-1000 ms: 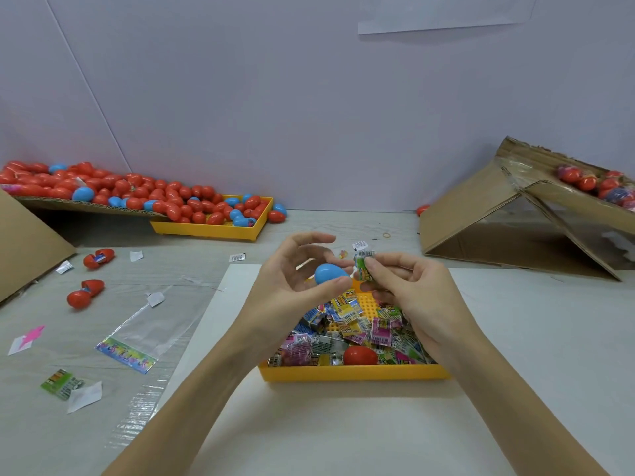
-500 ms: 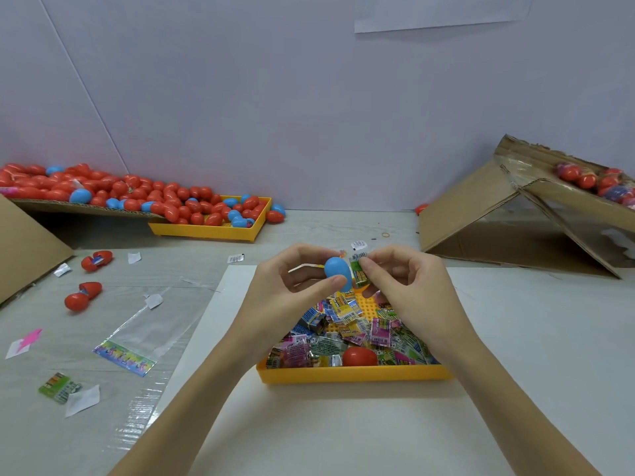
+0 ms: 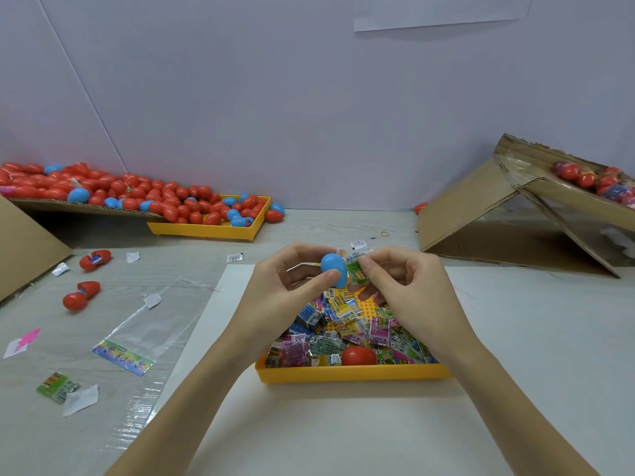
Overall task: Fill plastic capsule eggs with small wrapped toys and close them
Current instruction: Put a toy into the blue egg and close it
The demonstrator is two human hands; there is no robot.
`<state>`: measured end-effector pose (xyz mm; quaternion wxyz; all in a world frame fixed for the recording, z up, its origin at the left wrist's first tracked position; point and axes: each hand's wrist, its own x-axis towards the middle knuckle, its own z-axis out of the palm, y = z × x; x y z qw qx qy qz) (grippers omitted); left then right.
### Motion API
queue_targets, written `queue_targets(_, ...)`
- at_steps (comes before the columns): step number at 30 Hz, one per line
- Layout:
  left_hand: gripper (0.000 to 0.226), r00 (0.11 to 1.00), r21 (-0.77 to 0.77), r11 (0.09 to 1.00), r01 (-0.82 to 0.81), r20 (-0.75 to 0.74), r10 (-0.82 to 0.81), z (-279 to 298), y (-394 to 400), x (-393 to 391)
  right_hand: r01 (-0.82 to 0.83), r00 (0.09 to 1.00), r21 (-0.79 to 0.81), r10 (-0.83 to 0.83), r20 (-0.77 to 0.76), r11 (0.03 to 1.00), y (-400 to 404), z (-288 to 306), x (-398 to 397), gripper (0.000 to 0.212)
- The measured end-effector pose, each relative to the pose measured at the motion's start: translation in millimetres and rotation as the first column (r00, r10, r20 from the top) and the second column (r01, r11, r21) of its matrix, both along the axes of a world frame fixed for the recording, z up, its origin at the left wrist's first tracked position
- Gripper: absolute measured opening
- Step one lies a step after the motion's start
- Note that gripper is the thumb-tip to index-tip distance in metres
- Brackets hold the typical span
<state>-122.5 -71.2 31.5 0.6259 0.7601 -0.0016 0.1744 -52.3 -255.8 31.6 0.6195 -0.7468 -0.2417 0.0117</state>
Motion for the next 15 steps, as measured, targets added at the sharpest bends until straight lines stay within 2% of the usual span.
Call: queue_targets(15,0.037,1.000,0.015,1.000,-0.014,0.017,0.013,-1.1,1.5,-0.4,-0.020,1.000,0.010,0.020,0.010,1.000,-0.7,-0.3,0.3,0.010)
